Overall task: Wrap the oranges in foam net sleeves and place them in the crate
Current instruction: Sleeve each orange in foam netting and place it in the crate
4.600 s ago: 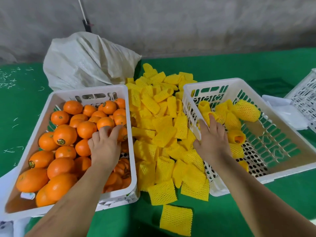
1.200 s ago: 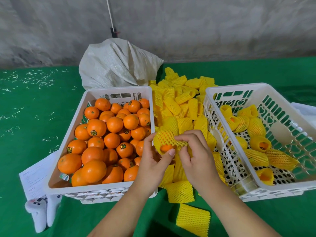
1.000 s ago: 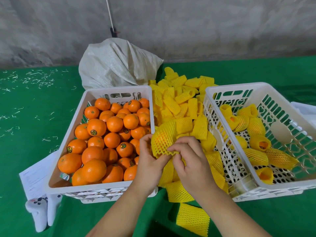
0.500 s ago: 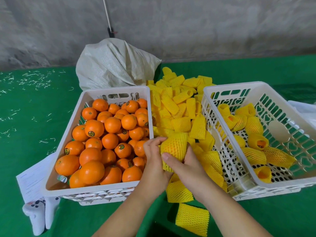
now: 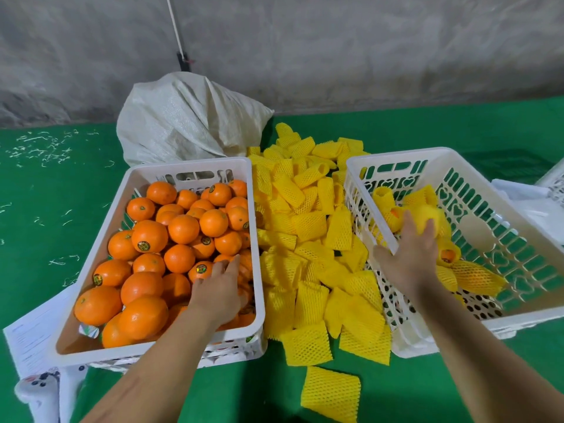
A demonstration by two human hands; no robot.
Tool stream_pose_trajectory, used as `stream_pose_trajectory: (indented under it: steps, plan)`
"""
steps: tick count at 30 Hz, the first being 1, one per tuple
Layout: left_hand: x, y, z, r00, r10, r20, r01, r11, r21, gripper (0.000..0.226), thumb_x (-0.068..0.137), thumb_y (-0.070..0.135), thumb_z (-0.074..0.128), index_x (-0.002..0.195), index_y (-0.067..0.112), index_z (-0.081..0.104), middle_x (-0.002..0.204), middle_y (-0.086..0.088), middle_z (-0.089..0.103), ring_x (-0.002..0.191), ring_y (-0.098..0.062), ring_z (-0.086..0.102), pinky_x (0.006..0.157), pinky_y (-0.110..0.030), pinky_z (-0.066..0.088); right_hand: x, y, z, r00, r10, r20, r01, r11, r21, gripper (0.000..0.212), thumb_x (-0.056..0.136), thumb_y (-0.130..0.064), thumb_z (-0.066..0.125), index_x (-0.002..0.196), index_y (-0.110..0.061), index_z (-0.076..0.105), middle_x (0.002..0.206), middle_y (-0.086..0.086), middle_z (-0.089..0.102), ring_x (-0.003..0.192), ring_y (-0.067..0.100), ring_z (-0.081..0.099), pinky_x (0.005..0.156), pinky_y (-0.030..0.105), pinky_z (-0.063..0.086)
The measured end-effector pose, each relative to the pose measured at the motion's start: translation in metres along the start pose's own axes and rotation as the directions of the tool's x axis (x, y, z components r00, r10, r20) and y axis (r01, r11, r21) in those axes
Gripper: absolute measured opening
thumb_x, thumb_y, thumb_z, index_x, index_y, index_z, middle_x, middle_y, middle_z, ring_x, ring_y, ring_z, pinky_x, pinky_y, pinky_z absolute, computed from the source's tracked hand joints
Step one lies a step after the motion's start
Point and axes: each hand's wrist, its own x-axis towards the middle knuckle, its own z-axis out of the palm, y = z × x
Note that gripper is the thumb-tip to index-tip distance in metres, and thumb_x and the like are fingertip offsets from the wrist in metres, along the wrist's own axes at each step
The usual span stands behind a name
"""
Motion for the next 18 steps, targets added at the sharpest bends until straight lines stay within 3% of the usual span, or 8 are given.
stream_pose_trajectory:
  steps: [2, 4, 6, 8, 10, 12, 14, 18]
  plan:
    - [0.002, 0.002, 0.002, 1.000, -0.023, 0.018, 0.024, 0.999, -0.047, 0.090, 0.101, 0.037, 0.059, 0.167, 0.028, -0.002, 0.165, -0.010, 0.016, 0.145, -0.038, 0.036, 0.119, -0.056, 0.035, -0.019, -0.006, 0.023, 0.941, -0.338, 0.029, 0.336, 0.918, -0.211, 0.063, 0.091, -0.042, 0.071, 0.149, -0.033, 0.047, 0.168, 0.017, 0.013, 0.149, 0.046, 0.020, 0.113, 0.061, 0.031]
    - [0.004, 0.000, -0.001, 0.999, -0.046, 0.012, 0.047, 0.996, -0.075, 0.094, 0.098, 0.042, 0.065, 0.166, 0.027, 0.001, 0.158, -0.011, 0.017, 0.140, -0.039, 0.040, 0.117, -0.054, 0.039, -0.038, -0.020, 0.045, 0.878, -0.416, 0.235, 0.445, 0.892, -0.083, 0.032, 0.093, -0.044, 0.068, 0.125, -0.043, 0.064, 0.169, 0.003, 0.015, 0.152, 0.033, 0.009, 0.118, 0.055, 0.016]
    - [0.004, 0.000, -0.003, 0.998, -0.055, -0.012, 0.053, 0.987, -0.149, 0.087, 0.094, 0.038, 0.073, 0.159, 0.030, 0.016, 0.153, -0.010, 0.023, 0.133, -0.039, 0.045, 0.112, -0.055, 0.044, -0.052, -0.032, 0.069, 0.777, -0.323, 0.540, 0.408, 0.912, -0.042, 0.020, 0.096, -0.050, 0.061, 0.115, -0.046, 0.065, 0.172, -0.002, 0.003, 0.153, 0.022, -0.005, 0.120, 0.049, 0.006]
    - [0.003, 0.001, -0.003, 0.998, -0.038, -0.058, 0.022, 0.964, -0.267, 0.075, 0.091, 0.029, 0.078, 0.146, 0.030, 0.027, 0.149, -0.008, 0.033, 0.125, -0.036, 0.052, 0.104, -0.054, 0.051, -0.060, -0.039, 0.086, 0.640, -0.161, 0.752, 0.418, 0.894, -0.164, 0.032, 0.097, -0.055, 0.057, 0.127, -0.044, 0.062, 0.172, 0.001, -0.003, 0.155, 0.028, -0.010, 0.121, 0.050, 0.005]
    - [0.002, 0.001, -0.002, 0.996, -0.033, -0.084, 0.003, 0.940, -0.341, 0.071, 0.090, 0.025, 0.080, 0.142, 0.029, 0.031, 0.144, -0.007, 0.042, 0.119, -0.034, 0.056, 0.099, -0.053, 0.054, -0.066, -0.043, 0.093, 0.555, -0.043, 0.831, 0.443, 0.861, -0.251, 0.053, 0.098, -0.057, 0.053, 0.147, -0.036, 0.049, 0.172, 0.000, 0.001, 0.156, 0.033, -0.006, 0.123, 0.052, 0.006]
    - [0.001, -0.001, 0.000, 0.995, -0.036, -0.095, 0.005, 0.949, -0.316, 0.082, 0.090, 0.032, 0.081, 0.152, 0.030, 0.027, 0.148, -0.009, 0.036, 0.123, -0.037, 0.055, 0.100, -0.051, 0.053, -0.069, -0.046, 0.093, 0.605, -0.048, 0.795, 0.420, 0.867, -0.267, 0.060, 0.101, -0.054, 0.050, 0.154, -0.028, 0.041, 0.169, -0.004, 0.016, 0.153, 0.033, 0.008, 0.121, 0.048, 0.014]
    - [-0.001, -0.002, 0.001, 0.993, -0.033, -0.117, 0.007, 0.976, -0.218, 0.083, 0.091, 0.041, 0.079, 0.156, 0.031, 0.028, 0.149, -0.010, 0.029, 0.125, -0.039, 0.055, 0.102, -0.050, 0.053, -0.069, -0.053, 0.087, 0.731, -0.125, 0.670, 0.340, 0.919, -0.200, 0.048, 0.103, -0.047, 0.051, 0.149, -0.031, 0.049, 0.161, -0.009, 0.035, 0.145, 0.028, 0.022, 0.114, 0.042, 0.022]
    - [-0.008, -0.002, -0.004, 0.957, -0.048, -0.286, -0.061, 0.931, -0.361, 0.074, 0.089, 0.038, 0.082, 0.147, 0.029, 0.036, 0.142, -0.006, 0.040, 0.118, -0.033, 0.059, 0.090, -0.046, 0.059, -0.064, -0.059, 0.067, 0.894, -0.241, 0.377, 0.151, 0.956, 0.254, 0.024, 0.105, -0.027, 0.055, 0.124, -0.030, 0.068, 0.134, -0.012, 0.059, 0.133, 0.024, 0.045, 0.104, 0.036, 0.037]
